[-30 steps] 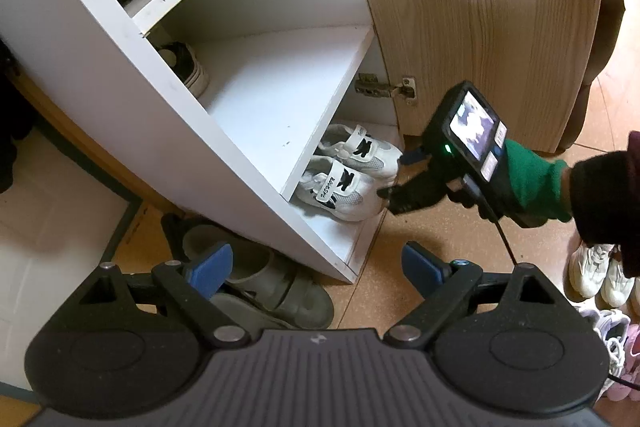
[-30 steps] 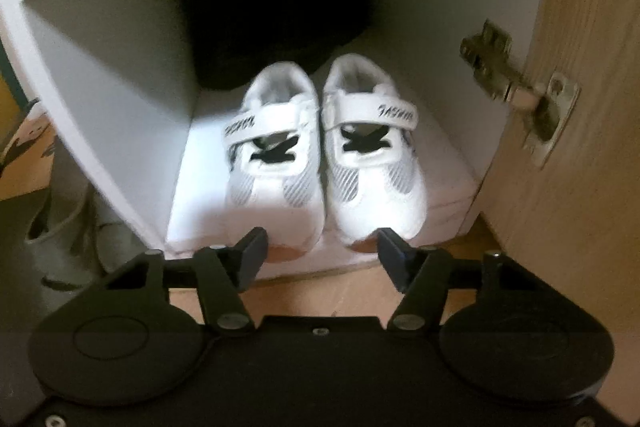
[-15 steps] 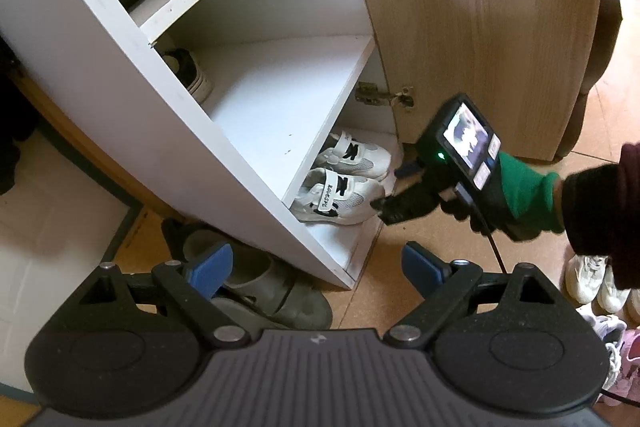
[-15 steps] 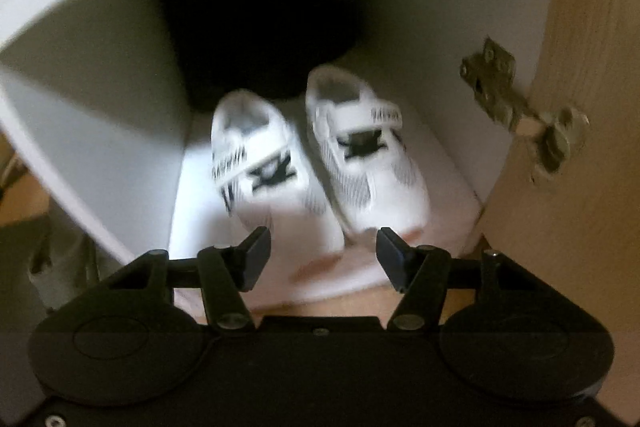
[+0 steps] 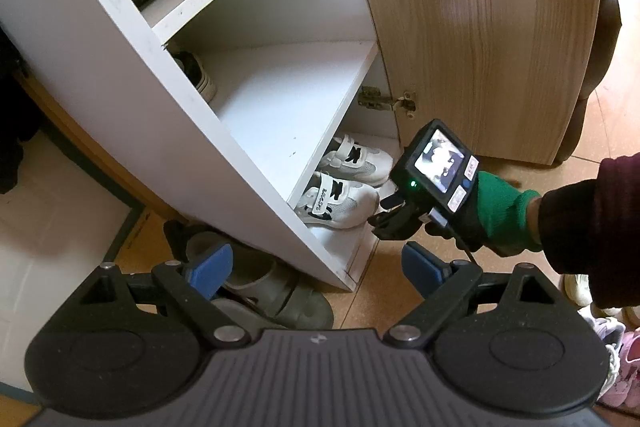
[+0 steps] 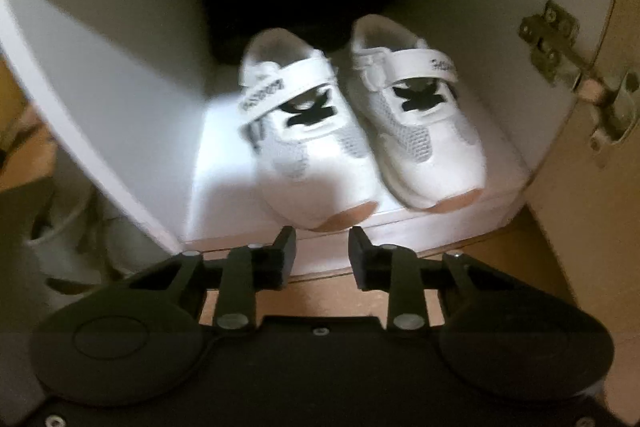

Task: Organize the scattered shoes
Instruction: 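Withdraw the open right tool from the cabinet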

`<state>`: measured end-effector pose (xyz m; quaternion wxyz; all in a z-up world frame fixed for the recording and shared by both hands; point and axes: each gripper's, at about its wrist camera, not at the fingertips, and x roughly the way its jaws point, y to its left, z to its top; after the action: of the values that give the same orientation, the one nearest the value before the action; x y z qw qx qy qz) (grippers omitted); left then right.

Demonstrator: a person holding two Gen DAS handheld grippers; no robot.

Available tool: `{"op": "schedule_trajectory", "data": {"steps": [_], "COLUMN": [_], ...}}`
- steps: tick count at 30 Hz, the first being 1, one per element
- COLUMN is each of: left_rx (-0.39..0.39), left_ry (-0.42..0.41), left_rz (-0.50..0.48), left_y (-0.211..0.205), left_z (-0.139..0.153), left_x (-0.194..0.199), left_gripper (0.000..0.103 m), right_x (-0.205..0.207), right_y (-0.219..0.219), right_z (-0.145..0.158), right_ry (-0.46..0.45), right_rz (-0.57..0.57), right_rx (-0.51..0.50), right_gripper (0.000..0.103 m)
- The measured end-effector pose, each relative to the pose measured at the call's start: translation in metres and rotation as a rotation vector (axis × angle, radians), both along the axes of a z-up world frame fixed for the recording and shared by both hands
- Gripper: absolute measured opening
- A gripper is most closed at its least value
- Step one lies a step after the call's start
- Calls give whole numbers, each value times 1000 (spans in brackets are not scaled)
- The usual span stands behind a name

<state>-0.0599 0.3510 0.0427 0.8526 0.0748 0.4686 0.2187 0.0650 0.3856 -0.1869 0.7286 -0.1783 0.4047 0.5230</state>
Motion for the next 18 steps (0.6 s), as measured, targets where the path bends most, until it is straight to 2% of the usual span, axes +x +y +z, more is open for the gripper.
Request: {"op": "schedule_trajectory", "data": {"steps": [6,12,14,16,18], "left_rx": [-1,-11,-20,-30,-40], "left_ry": [-16,-31,-35,-38,-40], "left_rz": [5,-3,-26,-49,-75], "left_y": [1,-7,-17,-27,-37], "left_z": [3,5,6,6,6], "left_x": [4,12,17,21,24], "left_gripper": [92,92,92,92,92], "right_x": [-8,-13,-13,-12,-12], "right_y": [-28,-117,-154,-192,-230], "right_z": [-5,12,24,35,47], "right_ry": [40,105,133,163,193], "right_rz": [-32,-107,-164,-227,-290], "right_rx": [-3,-19,-25,-30,-34], "right_gripper": [29,29,30,36,38]}}
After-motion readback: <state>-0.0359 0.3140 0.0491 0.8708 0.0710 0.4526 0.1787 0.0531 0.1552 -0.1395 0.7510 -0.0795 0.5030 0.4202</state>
